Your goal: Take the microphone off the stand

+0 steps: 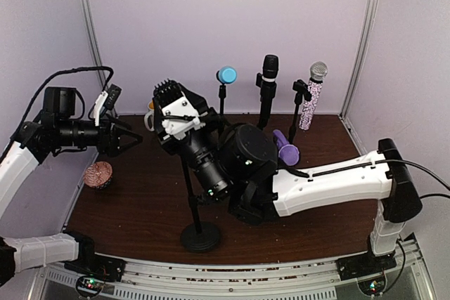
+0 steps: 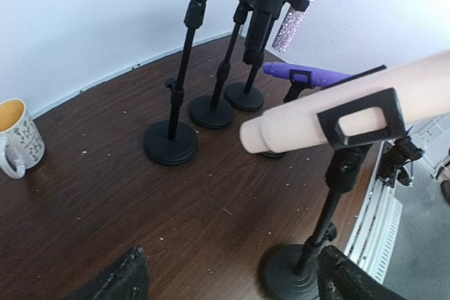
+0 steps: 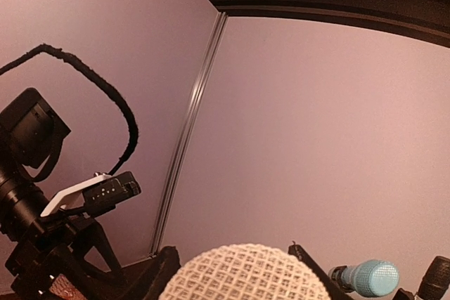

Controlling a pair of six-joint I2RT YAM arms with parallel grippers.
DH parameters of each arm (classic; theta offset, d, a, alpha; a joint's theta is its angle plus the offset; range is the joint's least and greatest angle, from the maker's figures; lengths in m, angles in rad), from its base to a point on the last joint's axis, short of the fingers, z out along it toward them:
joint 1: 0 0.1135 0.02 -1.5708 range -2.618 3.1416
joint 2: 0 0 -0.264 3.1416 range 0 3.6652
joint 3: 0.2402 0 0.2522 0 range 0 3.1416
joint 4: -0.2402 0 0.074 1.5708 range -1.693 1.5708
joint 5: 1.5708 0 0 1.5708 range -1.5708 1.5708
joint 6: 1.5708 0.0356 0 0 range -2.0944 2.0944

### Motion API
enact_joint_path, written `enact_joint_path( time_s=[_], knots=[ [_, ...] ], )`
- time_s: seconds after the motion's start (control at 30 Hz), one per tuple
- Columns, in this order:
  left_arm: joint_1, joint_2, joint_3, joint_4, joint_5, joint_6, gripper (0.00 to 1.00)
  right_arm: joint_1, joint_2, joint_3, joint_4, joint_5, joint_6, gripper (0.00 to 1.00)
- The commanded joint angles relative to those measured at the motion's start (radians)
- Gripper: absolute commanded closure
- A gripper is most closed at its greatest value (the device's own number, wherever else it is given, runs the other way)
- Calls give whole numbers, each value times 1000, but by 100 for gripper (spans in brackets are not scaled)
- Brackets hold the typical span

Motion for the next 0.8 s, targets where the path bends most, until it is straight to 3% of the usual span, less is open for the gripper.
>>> enact_joint_path(
  time_s=[0.0, 0.27, 0.47, 0.57, 0.77],
  knots=[
    [-9, -42, -71, 125, 119, -101, 16, -3, 23, 147, 57, -70, -4, 100],
    [-47, -103, -207, 279, 161, -192, 16, -9, 139, 336, 39, -78, -9, 100],
    [-85, -82, -280, 507, 184, -280, 30, -3, 169, 411, 44, -67, 6, 100],
    [-126, -68, -280, 548, 172, -279, 36, 3, 182, 443, 45, -60, -2, 100],
    [-215, -53, -274, 589, 119, -288, 38, 5, 212, 499, 61, -43, -15, 100]
  ],
)
